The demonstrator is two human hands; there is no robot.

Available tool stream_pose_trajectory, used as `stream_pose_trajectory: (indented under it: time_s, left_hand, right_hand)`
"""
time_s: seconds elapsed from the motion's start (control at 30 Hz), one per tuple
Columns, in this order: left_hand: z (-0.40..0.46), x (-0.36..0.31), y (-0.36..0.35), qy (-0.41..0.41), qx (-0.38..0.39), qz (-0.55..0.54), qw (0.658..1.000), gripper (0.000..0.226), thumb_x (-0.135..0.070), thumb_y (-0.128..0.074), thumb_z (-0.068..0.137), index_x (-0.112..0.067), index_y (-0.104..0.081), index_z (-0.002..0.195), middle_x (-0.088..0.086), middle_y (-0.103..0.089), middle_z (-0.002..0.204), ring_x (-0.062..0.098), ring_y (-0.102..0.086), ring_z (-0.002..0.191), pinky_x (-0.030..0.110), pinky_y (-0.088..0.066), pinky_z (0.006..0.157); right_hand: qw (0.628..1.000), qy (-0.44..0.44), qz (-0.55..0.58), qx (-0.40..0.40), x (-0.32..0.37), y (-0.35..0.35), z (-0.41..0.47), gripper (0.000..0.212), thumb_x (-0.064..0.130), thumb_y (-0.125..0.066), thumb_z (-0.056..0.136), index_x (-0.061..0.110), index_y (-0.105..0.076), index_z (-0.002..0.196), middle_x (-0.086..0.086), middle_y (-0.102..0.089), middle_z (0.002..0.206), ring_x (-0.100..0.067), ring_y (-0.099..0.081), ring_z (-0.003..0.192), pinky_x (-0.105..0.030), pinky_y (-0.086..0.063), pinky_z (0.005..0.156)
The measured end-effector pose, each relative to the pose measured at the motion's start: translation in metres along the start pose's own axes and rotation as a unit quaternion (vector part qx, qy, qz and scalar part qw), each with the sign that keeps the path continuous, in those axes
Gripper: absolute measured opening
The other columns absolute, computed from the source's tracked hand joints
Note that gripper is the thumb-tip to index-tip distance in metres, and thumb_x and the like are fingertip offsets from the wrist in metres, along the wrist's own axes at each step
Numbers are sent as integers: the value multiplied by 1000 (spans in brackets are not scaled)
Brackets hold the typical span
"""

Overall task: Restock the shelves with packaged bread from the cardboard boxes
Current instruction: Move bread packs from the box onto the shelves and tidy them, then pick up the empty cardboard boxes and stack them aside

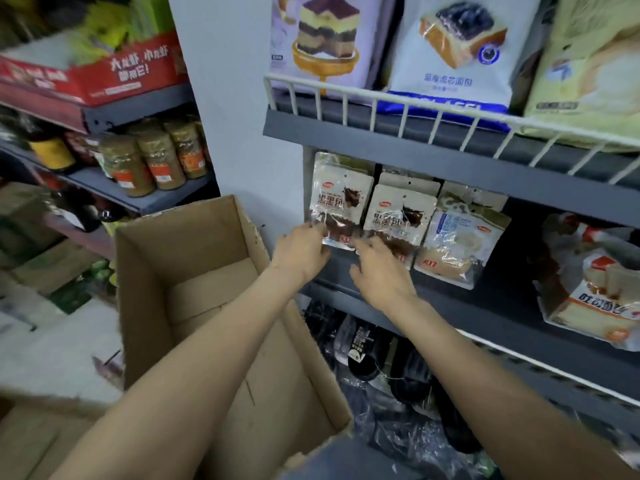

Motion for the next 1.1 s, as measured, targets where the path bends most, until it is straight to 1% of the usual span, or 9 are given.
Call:
stream_pose_trajectory:
  time_s: [0.23, 0.4, 0.47, 0.6, 0.7, 0.83, 0.9, 1.0, 1.1]
  left_hand:
    - [-116, 52, -4, 131, 88, -43, 987, 28, -29, -46, 94, -11, -60, 110, 17, -64, 110, 35, -61, 102, 38, -48, 80]
    - [-215, 64, -31, 206, 156, -87, 962, 30, -30, -44, 95, -15, -60, 115, 13, -64, 113, 33, -60, 101, 39, -51, 85]
    - [-248, 64, -42, 226, 182, -97, 952, 35, -38, -42, 95, -17, -59, 118, 12, -64, 115, 32, -60, 102, 38, -51, 86]
    - [-298, 57, -62, 232, 268, -83, 932, 48, -57, -47, 86, -24, -54, 122, 6, -64, 110, 27, -60, 93, 34, -50, 79]
    - [-319, 51, -78, 206, 313, -19, 927, 40, -38, -59, 86, -21, -49, 121, 7, -62, 112, 28, -61, 97, 35, -49, 75]
    - [-313, 46, -77, 200, 257, 8, 945, 24, -9, -44, 94, -16, -53, 115, 11, -62, 110, 31, -60, 93, 37, -47, 68]
    - [-312, 37, -73, 174, 233, 37, 956, 28, -5, -43, 93, -16, -53, 117, 10, -62, 108, 31, -60, 92, 35, -43, 65]
    - [-318, 22, -63, 142, 182, 72, 970, 31, -3, -43, 93, -17, -51, 119, 8, -63, 105, 29, -61, 91, 34, -41, 63]
    - [-329, 12, -45, 133, 106, 55, 984, 33, -2, -46, 92, -20, -49, 119, 7, -61, 106, 29, -58, 99, 38, -47, 74]
  right_hand:
    - [976, 18, 74, 202, 49, -70, -70, 38, 21, -48, 94, 16, -47, 132, -13, -55, 126, -31, -55, 110, -40, -50, 88]
    - [958, -16, 53, 280, 39, -129, -135, 92, 21, -54, 89, 38, 17, 145, -20, -34, 136, -41, -45, 119, -49, -43, 97]
    - [965, -46, 58, 250, 29, -131, -145, 98, 14, -53, 90, 28, 28, 143, -21, -41, 137, -39, -49, 117, -47, -45, 96]
    - [940, -184, 166, 236, 2, -133, -159, 62, 5, -47, 92, 3, -19, 147, -20, -50, 133, -34, -55, 115, -38, -48, 91]
    - [875, -289, 315, 228, -6, -144, -179, 40, 10, -53, 90, -2, -49, 128, -15, -59, 122, -30, -59, 104, -41, -51, 94]
    - [685, -398, 550, 263, 13, -161, -211, 39, 11, -51, 96, 2, -42, 133, -14, -48, 131, -32, -50, 121, -37, -49, 98]
    - [655, -412, 580, 255, 16, -158, -217, 37, 8, -44, 99, 0, -42, 134, -20, -47, 135, -39, -51, 121, -30, -51, 92]
    - [695, -399, 556, 222, 11, -139, -220, 38, 13, -43, 99, 2, -41, 135, -21, -51, 133, -36, -58, 112, -25, -57, 76]
    - [874, -306, 349, 146, -8, -101, -219, 64, 28, -51, 95, 10, -19, 147, -21, -36, 142, -32, -48, 118, -39, -50, 89]
Point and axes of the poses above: each hand's wrist, its own z-axis towards the middle knuckle, its own y-axis out of the back of the hand, x = y × z, the point moved 9 cm from there along z, towards the middle knuckle
